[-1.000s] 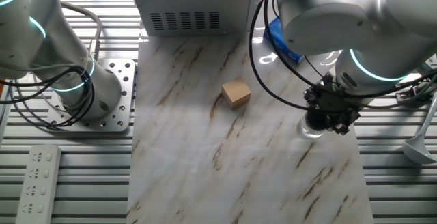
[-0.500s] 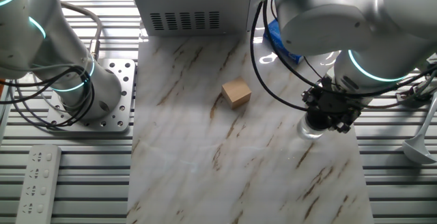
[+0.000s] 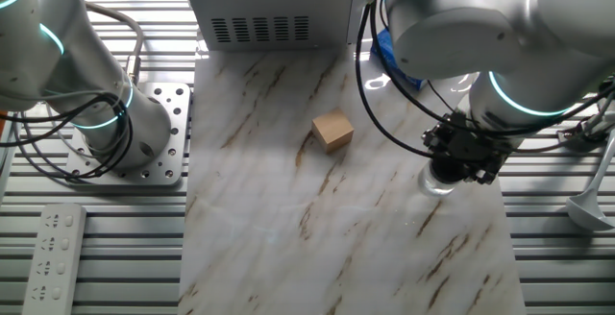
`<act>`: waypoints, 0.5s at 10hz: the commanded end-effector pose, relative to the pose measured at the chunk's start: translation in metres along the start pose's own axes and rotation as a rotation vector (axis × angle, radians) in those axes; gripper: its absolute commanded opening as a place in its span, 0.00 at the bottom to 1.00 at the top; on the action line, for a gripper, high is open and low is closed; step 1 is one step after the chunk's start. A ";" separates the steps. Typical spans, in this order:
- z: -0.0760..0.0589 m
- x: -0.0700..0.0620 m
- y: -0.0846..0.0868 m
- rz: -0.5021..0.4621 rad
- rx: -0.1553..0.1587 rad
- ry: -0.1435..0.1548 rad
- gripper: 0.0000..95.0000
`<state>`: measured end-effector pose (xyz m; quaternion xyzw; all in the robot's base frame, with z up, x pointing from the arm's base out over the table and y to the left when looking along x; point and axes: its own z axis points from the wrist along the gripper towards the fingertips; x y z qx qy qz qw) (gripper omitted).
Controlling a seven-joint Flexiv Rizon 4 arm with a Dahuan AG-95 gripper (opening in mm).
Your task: Unscrew the lid from the jar
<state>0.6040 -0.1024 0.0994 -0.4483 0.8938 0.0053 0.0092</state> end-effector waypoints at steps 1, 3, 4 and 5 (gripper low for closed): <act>0.001 0.000 0.000 -0.079 0.002 -0.005 0.60; 0.001 0.000 0.000 -0.157 0.007 -0.011 0.60; 0.001 0.000 0.000 -0.166 0.008 -0.011 0.60; 0.001 0.000 0.000 -0.192 0.013 -0.014 0.60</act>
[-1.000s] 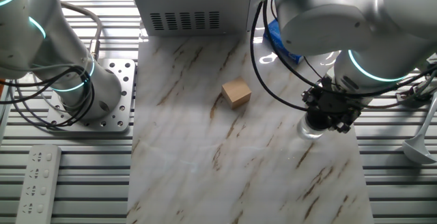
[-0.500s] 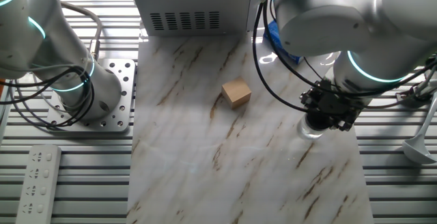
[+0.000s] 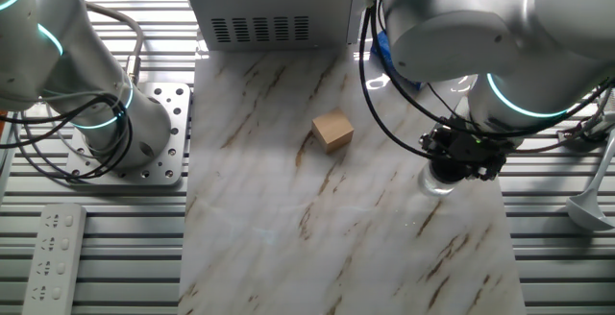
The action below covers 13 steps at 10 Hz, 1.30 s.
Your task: Unscrew the lid from the jar
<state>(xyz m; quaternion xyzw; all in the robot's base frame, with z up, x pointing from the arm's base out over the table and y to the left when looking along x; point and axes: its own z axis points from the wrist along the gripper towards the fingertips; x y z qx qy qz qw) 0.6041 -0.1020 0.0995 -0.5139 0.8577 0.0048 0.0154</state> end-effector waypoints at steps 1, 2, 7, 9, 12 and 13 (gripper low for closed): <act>0.001 0.000 0.000 -0.080 0.007 -0.005 0.60; 0.001 0.000 0.000 -0.096 0.005 -0.005 0.60; 0.001 0.000 0.000 -0.089 -0.010 0.007 0.60; 0.001 0.000 -0.001 -0.089 -0.013 0.015 0.60; 0.002 0.000 -0.001 -0.093 -0.017 0.025 0.60; 0.002 0.000 -0.001 -0.095 -0.017 0.029 0.60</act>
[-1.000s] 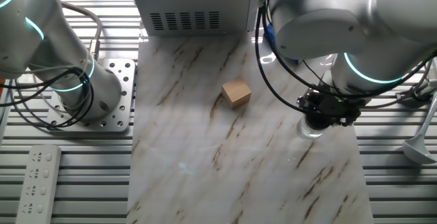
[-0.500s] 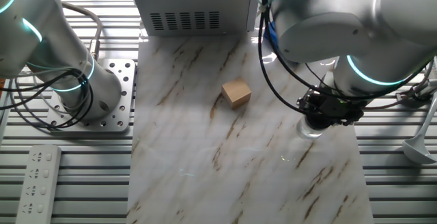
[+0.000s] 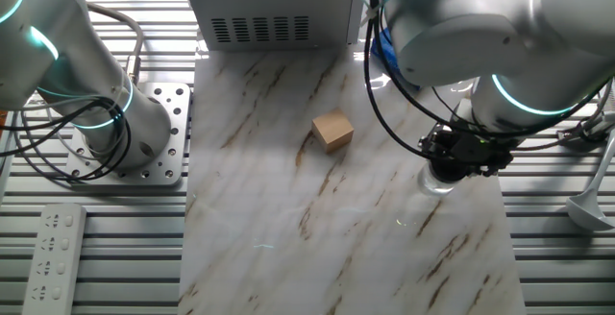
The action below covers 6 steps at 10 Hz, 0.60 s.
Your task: Unscrew the lid from the jar
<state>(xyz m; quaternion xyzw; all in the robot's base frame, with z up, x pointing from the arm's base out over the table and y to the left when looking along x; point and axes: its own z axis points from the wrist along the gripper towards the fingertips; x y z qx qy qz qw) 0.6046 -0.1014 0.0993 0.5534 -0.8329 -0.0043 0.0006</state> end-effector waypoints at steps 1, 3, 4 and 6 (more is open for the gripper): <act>0.002 0.000 -0.001 -0.002 -0.005 0.003 0.60; 0.003 0.000 -0.001 -0.008 -0.014 0.008 0.60; 0.003 0.000 -0.001 -0.011 -0.014 0.020 0.40; 0.003 0.000 -0.001 -0.018 -0.022 0.029 0.40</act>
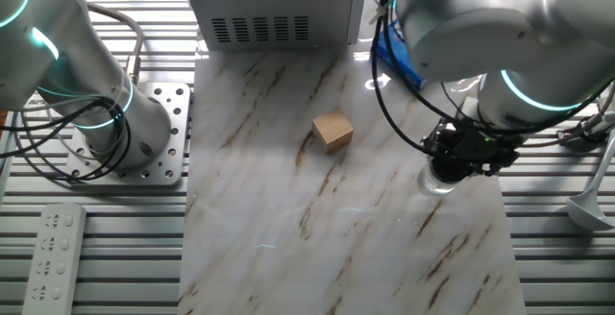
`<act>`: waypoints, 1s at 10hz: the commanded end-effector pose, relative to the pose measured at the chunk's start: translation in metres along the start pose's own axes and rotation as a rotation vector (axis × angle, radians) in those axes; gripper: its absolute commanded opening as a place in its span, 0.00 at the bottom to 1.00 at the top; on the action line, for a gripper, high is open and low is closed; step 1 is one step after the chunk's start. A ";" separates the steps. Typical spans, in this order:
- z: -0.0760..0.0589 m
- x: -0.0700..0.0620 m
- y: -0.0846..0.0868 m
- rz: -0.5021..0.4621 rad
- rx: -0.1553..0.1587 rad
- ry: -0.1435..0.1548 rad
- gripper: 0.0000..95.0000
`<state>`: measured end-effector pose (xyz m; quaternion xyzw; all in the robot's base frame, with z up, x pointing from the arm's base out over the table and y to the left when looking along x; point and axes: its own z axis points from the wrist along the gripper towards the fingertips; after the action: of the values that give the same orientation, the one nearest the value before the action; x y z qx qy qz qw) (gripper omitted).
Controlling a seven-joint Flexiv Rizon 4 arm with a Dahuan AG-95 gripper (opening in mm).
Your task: Unscrew the lid from the jar
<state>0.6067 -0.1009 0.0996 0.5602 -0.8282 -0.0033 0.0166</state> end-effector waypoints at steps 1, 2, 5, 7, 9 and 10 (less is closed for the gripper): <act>0.004 0.001 0.001 -0.004 -0.008 0.006 0.40; 0.004 0.001 0.001 -0.006 -0.006 0.005 0.40; 0.005 0.001 0.000 -0.012 -0.005 0.018 0.40; 0.006 0.001 0.000 -0.013 0.000 0.024 0.40; 0.007 0.000 0.000 -0.016 -0.003 0.029 0.40; 0.007 0.000 0.000 -0.020 -0.003 0.028 0.40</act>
<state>0.6069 -0.1013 0.1000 0.5693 -0.8216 0.0040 0.0295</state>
